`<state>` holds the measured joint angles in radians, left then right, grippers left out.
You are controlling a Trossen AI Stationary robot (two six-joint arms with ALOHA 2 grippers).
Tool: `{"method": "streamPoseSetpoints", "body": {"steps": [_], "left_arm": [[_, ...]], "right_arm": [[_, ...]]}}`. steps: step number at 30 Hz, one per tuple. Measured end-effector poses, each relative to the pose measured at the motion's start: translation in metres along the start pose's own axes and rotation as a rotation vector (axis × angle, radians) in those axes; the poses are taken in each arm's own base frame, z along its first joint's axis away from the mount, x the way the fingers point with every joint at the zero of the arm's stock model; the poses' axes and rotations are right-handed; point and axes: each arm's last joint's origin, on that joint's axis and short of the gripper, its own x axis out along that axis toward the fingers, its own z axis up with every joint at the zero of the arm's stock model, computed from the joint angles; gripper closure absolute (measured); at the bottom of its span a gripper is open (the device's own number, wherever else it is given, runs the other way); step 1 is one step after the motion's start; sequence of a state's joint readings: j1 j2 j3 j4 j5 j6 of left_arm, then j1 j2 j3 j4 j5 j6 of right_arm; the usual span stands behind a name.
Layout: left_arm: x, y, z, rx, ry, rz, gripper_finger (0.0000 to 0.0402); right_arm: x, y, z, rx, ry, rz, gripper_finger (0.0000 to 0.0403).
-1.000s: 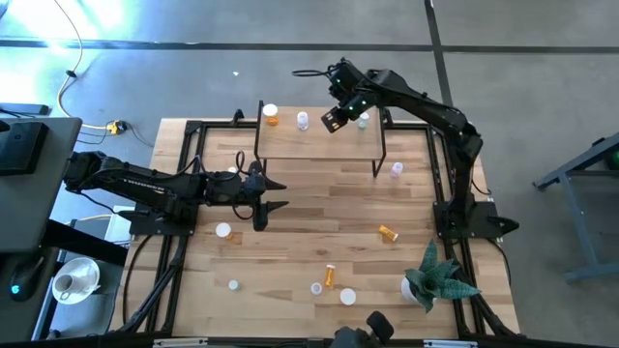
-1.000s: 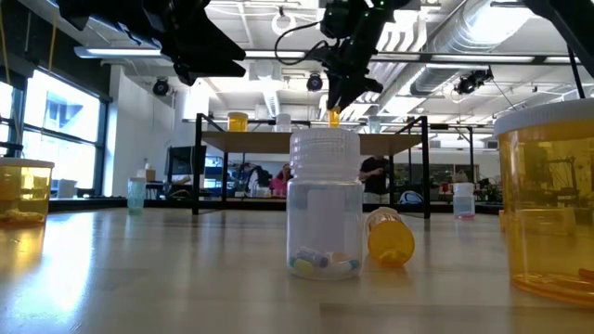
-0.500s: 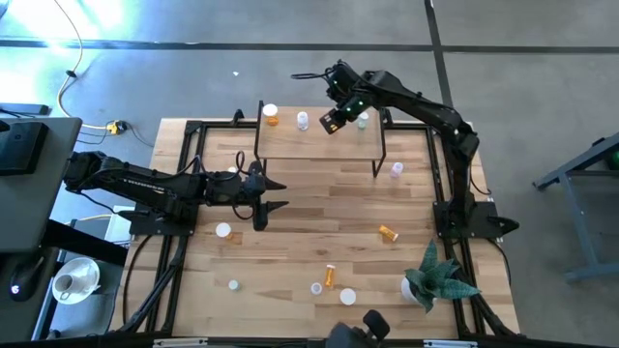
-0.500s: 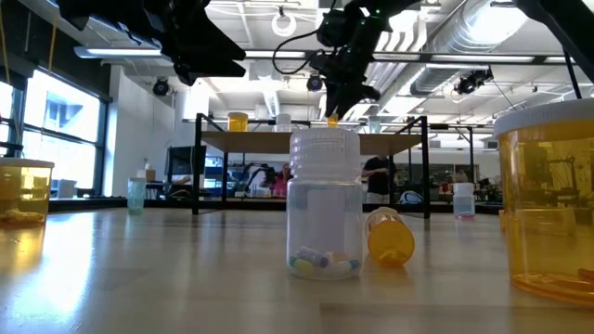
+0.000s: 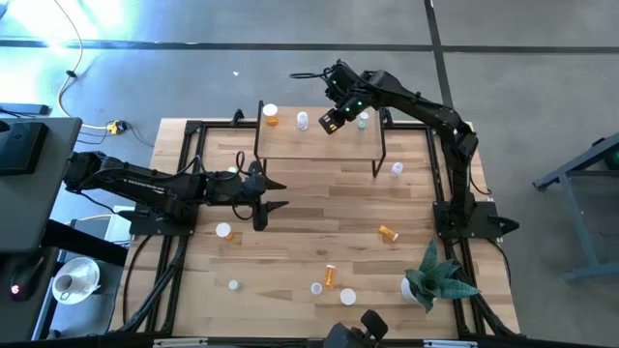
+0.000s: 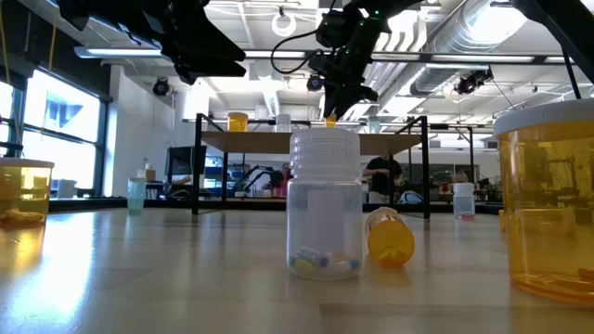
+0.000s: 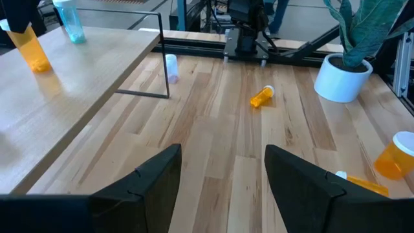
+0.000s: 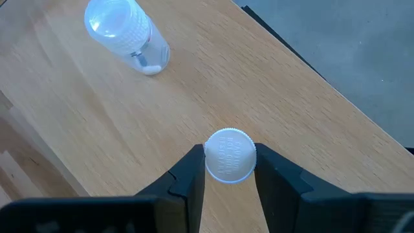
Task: Pick and place medicine bottles onto shelf by color
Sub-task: Put the top right orange pill bottle on the shelf, then put the left large orange pill bottle on the shelf aligned with the other large orange pill bottle
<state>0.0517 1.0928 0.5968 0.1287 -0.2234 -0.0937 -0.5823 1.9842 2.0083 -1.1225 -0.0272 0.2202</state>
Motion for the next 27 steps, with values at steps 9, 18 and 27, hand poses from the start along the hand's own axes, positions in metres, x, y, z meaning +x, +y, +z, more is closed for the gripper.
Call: {"method": "streamPoseSetpoints", "body": {"steps": [9, 18, 27], "left_arm": [[0.000, 0.000, 0.000, 0.000, 0.000, 0.000, 0.0188], [0.000, 0.000, 0.000, 0.000, 0.001, 0.000, 0.0188], [0.000, 0.000, 0.000, 0.000, 0.000, 0.000, 0.0188]], "right_arm": [[0.007, -0.002, -0.003, 0.001, 0.028, -0.050, 0.0251], [0.004, -0.002, -0.002, -0.006, 0.014, -0.046, 0.0218], [-0.026, 0.004, 0.010, -0.023, -0.066, -0.023, 0.0217]]}}
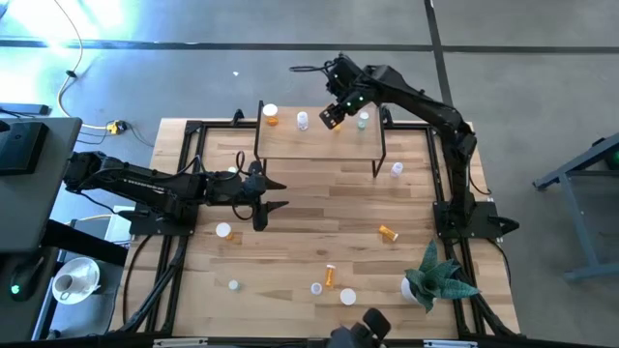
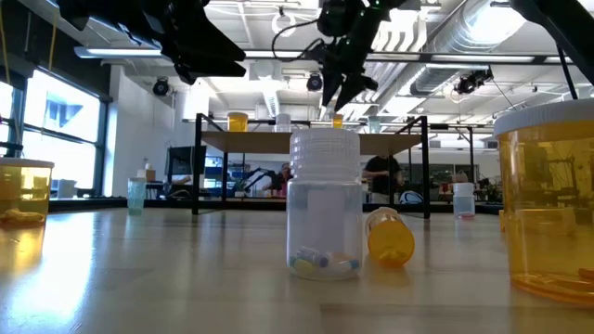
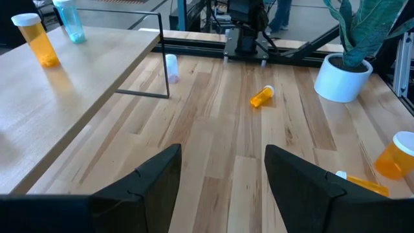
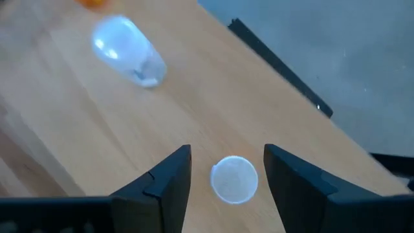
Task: Pick and place medicine bottles onto shelf by color
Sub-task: Put the left large orange pill bottle on the shelf aligned with the other large orange pill bottle
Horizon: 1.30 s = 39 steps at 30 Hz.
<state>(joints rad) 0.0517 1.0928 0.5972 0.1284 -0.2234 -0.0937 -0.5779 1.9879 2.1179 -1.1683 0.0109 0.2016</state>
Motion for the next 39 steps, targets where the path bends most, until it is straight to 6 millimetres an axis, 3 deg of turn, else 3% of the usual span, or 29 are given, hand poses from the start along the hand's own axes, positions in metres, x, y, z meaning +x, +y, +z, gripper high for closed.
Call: {"method": "streamPoseSetpoints", "body": {"steps": [8, 14, 23, 29, 39], "left_arm": [[-0.001, 0.000, -0.002, 0.005, 0.024, 0.002, 0.0188], [-0.012, 0.003, -0.004, -0.012, 0.065, 0.005, 0.0188], [-0.037, -0.004, -0.006, -0.035, 0.099, 0.048, 0.0188], [-0.047, -0.014, -0.013, -0.056, 0.146, 0.045, 0.0188], [-0.056, -0.024, -0.029, -0.061, 0.284, 0.047, 0.0188]], "right_arm": [[-0.045, 0.012, 0.001, -0.054, 0.004, 0.014, 0.0217], [-0.066, 0.042, -0.020, -0.196, 0.082, -0.024, 0.0217], [-0.073, 0.089, -0.068, -0.392, 0.183, -0.066, 0.0217], [-0.073, 0.092, -0.105, -0.422, 0.220, -0.076, 0.0217], [-0.085, 0.087, -0.172, -0.376, 0.053, 0.033, 0.0217]]}}
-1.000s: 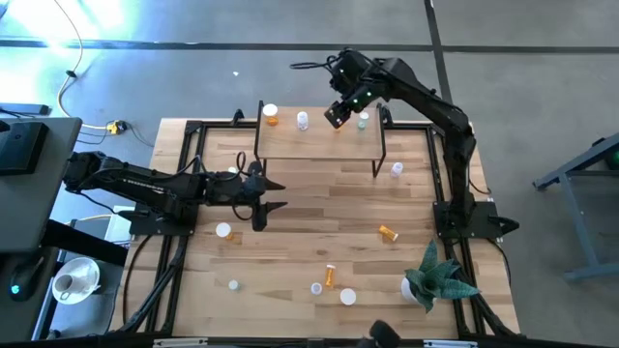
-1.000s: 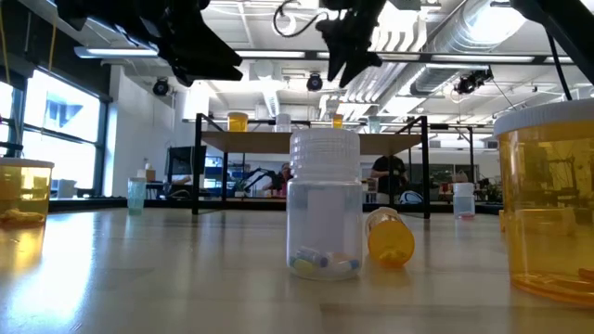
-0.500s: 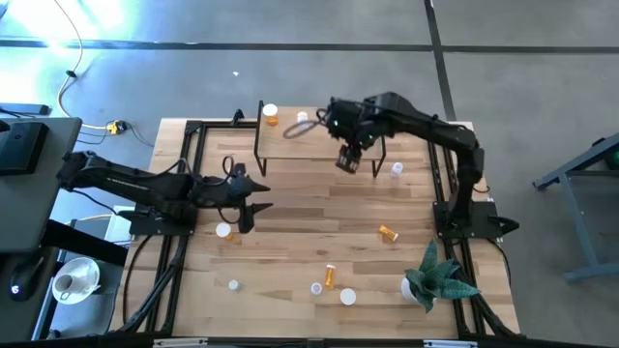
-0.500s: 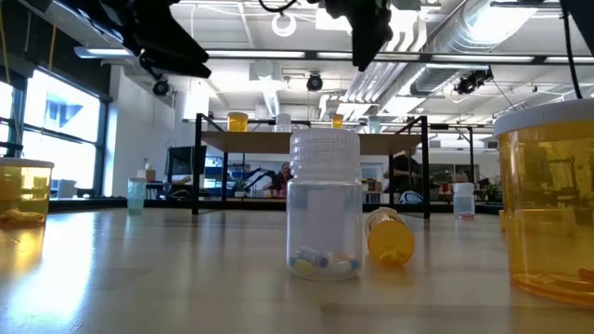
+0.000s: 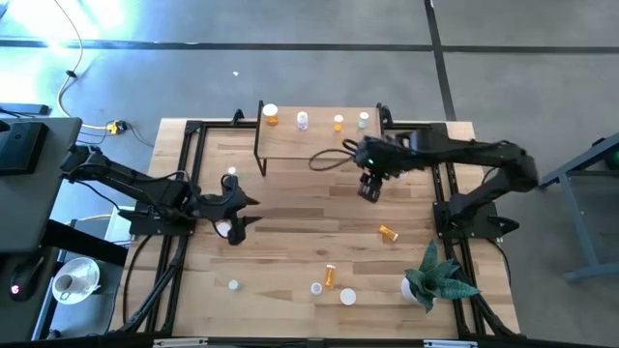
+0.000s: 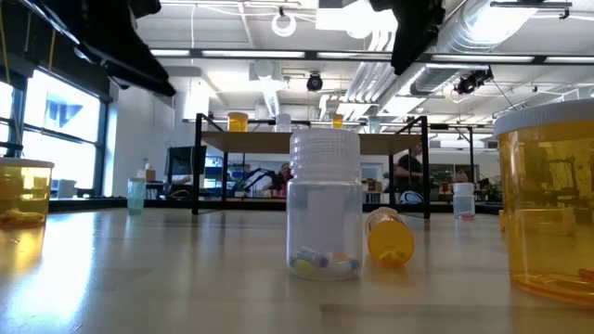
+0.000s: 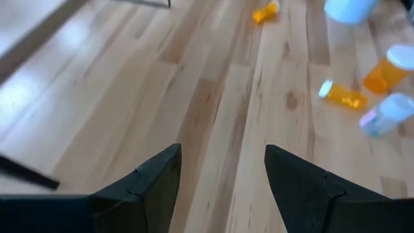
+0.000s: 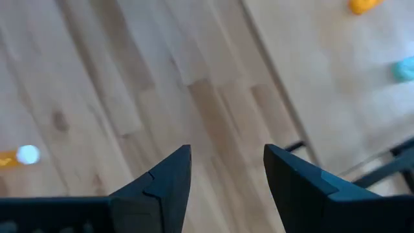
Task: Pick and place medicine bottles onto shelf by color
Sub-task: Put the left large orange pill bottle on the shelf aligned with the other large orange pill bottle
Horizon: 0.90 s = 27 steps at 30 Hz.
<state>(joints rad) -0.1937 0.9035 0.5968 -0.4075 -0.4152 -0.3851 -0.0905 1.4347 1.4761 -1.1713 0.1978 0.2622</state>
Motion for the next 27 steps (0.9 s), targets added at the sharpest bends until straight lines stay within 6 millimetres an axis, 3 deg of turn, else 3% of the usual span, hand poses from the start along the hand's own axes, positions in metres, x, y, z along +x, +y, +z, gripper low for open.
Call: {"method": "streamPoseSetpoints", "body": {"steps": [7, 14, 27], "left_arm": [[0.000, 0.001, -0.007, 0.002, 0.071, 0.002, 0.0188], [-0.001, 0.003, -0.010, -0.048, 0.096, 0.027, 0.0188], [-0.001, 0.003, -0.011, -0.005, 0.121, 0.001, 0.0188]], "right_arm": [[0.003, 0.010, -0.038, 0.012, -0.140, 0.039, 0.0217], [0.017, 0.010, -0.067, 0.041, -0.140, 0.023, 0.0217], [0.039, 0.011, -0.083, 0.083, -0.120, -0.045, 0.0217]]}}
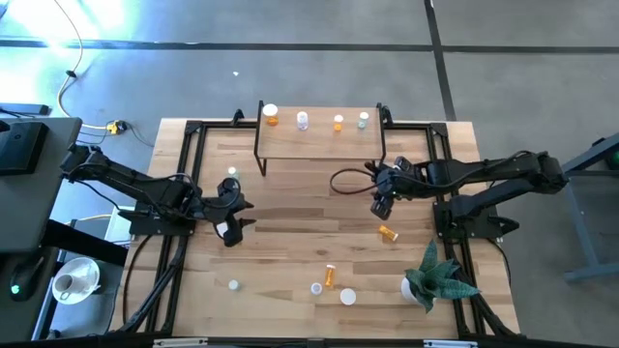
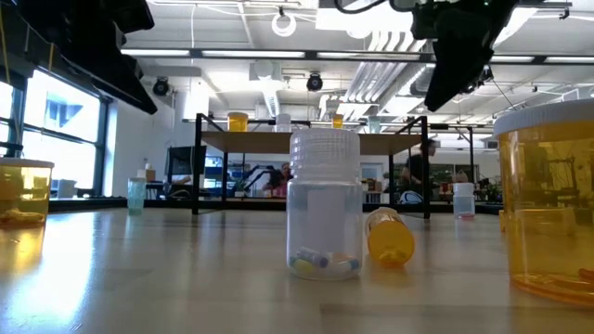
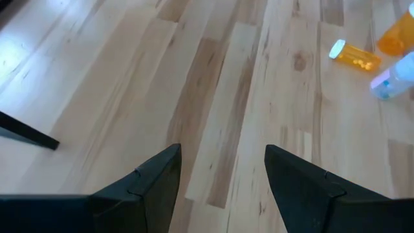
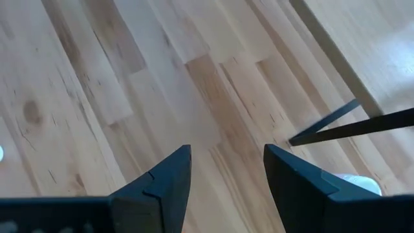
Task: Pick and place medicine bottles onto shelf by color
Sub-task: Put the left large orange pill bottle on the shelf aligned with the other large orange pill bottle
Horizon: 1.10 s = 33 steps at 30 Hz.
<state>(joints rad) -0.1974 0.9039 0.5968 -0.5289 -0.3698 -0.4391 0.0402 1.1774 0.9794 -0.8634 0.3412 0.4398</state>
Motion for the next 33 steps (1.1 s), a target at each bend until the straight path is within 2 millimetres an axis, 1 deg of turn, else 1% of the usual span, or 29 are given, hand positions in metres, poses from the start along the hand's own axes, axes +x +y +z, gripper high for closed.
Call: {"method": "streamPoseSetpoints", "body": {"steps": [9, 20, 26, 29, 33], "left_arm": [[0.000, 0.001, -0.001, -0.050, 0.013, 0.007, 0.0188], [0.000, 0.003, -0.003, -0.042, 0.010, 0.062, 0.0187], [0.000, 0.004, -0.009, -0.001, 0.109, 0.006, 0.0168], [0.000, 0.005, -0.013, 0.015, 0.203, -0.092, 0.0154], [0.000, 0.004, -0.013, -0.002, 0.244, -0.177, 0.0147]], "right_arm": [[0.000, 0.001, 0.002, 0.007, -0.026, 0.004, 0.0217], [0.000, 0.001, 0.002, 0.006, -0.026, 0.004, 0.0217], [0.000, 0.001, 0.002, 0.007, -0.026, 0.004, 0.0217], [0.000, 0.001, 0.003, 0.009, -0.032, 0.007, 0.0217], [0.000, 0.002, 0.004, 0.012, -0.040, 0.010, 0.0217]]}}
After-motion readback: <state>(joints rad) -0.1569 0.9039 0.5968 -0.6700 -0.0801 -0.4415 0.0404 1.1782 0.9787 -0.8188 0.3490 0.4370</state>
